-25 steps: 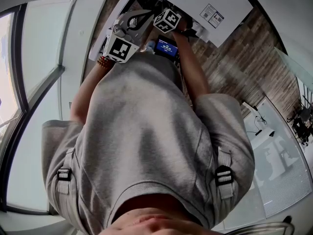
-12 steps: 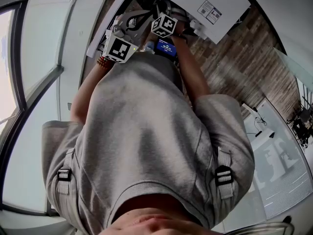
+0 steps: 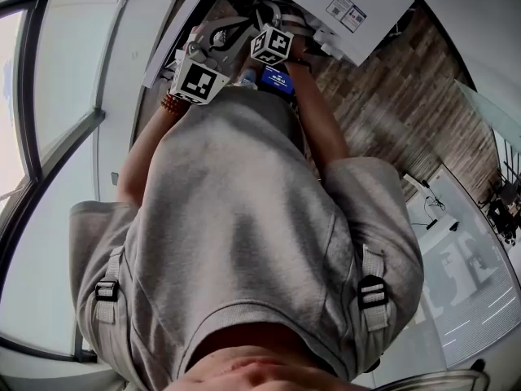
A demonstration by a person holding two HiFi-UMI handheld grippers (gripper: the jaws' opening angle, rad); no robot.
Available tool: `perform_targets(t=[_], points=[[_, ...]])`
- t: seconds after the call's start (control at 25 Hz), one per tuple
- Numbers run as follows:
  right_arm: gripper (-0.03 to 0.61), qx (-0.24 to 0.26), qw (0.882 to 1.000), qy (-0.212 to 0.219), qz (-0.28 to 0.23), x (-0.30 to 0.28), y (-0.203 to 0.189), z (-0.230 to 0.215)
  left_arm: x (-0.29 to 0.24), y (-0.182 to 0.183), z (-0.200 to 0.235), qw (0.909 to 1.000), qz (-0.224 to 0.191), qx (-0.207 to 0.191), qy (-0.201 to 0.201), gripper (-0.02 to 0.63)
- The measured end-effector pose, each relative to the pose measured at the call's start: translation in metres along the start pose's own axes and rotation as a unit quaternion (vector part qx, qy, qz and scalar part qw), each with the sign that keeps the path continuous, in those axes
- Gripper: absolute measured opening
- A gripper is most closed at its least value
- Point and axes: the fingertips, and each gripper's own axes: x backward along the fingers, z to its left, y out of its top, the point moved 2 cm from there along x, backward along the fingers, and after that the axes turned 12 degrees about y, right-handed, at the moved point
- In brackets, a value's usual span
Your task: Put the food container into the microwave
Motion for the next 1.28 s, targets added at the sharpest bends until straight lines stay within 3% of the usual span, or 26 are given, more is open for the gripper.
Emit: perform_targets(t=[0.6, 1.28], points=[[0.072, -0.007, 0.998, 0.015, -0.062, 0.044, -0.003, 0.021, 0.019, 0.009, -0.035, 0.9998, -0.014, -0.008, -0.006, 0.002], [0.061, -0.033, 0.992, -0.048, -0.111, 0.124, -0.004, 0.046, 0.054, 0.013, -0.089, 0.9997, -0.022, -0.002, 0.005, 0.002]])
